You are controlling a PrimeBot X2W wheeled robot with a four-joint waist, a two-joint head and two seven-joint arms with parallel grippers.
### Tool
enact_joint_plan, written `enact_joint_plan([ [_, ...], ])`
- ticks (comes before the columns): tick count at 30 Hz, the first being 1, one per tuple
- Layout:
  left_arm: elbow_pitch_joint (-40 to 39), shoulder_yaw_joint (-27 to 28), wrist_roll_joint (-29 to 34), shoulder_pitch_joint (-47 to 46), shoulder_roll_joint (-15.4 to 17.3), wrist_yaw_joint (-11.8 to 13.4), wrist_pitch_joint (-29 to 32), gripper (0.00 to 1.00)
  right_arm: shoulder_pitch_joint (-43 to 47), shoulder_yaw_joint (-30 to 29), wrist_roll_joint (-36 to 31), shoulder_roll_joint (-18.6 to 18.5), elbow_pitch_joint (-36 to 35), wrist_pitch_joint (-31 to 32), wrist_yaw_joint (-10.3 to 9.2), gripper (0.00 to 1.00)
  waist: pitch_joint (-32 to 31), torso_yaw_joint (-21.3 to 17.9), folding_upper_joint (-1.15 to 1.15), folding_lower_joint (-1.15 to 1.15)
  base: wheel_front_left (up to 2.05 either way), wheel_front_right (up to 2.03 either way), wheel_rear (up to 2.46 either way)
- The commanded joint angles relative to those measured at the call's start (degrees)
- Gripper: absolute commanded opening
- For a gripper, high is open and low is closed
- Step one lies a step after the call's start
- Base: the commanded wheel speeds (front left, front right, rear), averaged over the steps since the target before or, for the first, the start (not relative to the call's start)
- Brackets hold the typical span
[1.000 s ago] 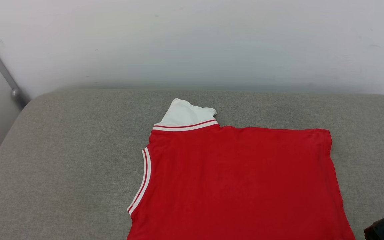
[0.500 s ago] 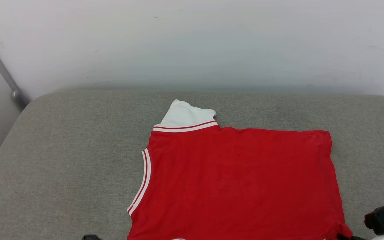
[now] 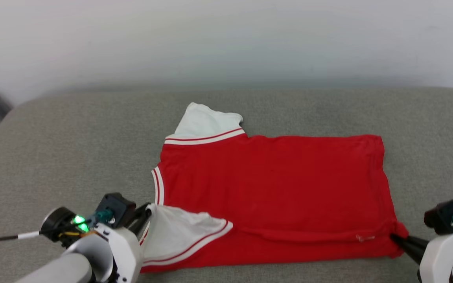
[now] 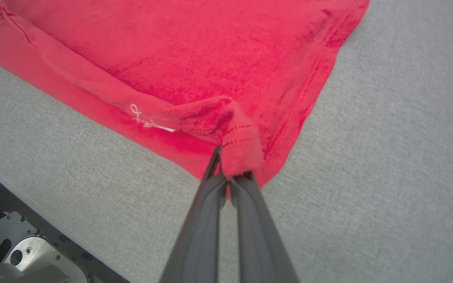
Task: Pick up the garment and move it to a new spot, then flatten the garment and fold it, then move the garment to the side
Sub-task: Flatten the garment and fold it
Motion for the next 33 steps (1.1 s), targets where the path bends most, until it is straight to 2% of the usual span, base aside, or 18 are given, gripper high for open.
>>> enact_joint_plan([
  [1, 1.1, 0.3, 0.6, -1.4, -0.4, -0.5, -0.1, 0.0, -1.6, -0.2, -0.2, 0.5, 0.3, 0.4, -0.06, 0.0, 1.9, -1.1, 0.0, 0.0, 0.0, 0.0, 0.0],
  [15, 15.5, 0.6, 2.3, -11.7, -6.9, -6.6, -0.8, 0.0, -13.4, 4.5, 0.9, 2.7, 7.6, 3.9, -0.05, 0.0, 10.8, -1.5, 0.0, 0.0, 0.0, 0.0, 0.0],
  [26, 27.8, -0.8, 1.6, -13.1, -11.4, -11.9, -2.8, 0.0, -15.6, 8.5, 3.0, 3.5, 11.1, 2.1, -0.05, 0.0, 11.2, -2.0, 0.0, 0.0, 0.0, 0.0, 0.0],
  [27, 28.7, -0.9, 1.5, -13.1, -11.8, -12.2, -3.1, 0.0, -15.7, 8.5, 3.1, 3.7, 11.5, 1.6, -0.05, 0.05, 10.8, -1.9, 0.0, 0.0, 0.0, 0.0, 0.0],
  [28, 29.5, -1.0, 1.4, -13.0, -12.2, -12.4, -3.3, 0.0, -15.7, 8.4, 3.3, 3.8, 11.8, 1.2, -0.05, 0.21, 10.3, -1.9, 0.0, 0.0, 0.0, 0.0, 0.0],
  [29, 30.1, -1.1, 1.4, -12.9, -12.5, -12.7, -3.5, 0.18, -15.6, 8.2, 3.5, 3.9, 12.1, 1.1, -0.05, 0.47, 9.7, -1.8, 0.0, 0.0, 0.0, 0.0, 0.0],
  [30, 30.7, -1.0, 1.3, -12.9, -12.6, -12.8, -3.7, 0.78, -15.4, 8.0, 3.4, 3.8, 12.2, 0.5, -0.05, 1.0, 9.1, -1.7, 0.0, 0.0, 0.0, 0.0, 0.0],
  [31, 31.1, -0.9, 1.2, -13.2, -12.7, -12.8, -4.2, 1.0, -15.1, 7.6, 3.5, 3.8, 12.2, -0.1, -0.06, 1.0, 8.4, -1.5, 0.0, 0.0, 0.0, 0.0, 0.0],
  [33, 31.5, -0.7, 1.0, -13.6, -12.5, -13.0, -4.4, 1.0, -14.0, 6.7, 3.3, 3.4, 11.8, -1.5, -0.05, 1.0, 6.9, -1.3, 0.0, 0.0, 0.0, 0.0, 0.0],
])
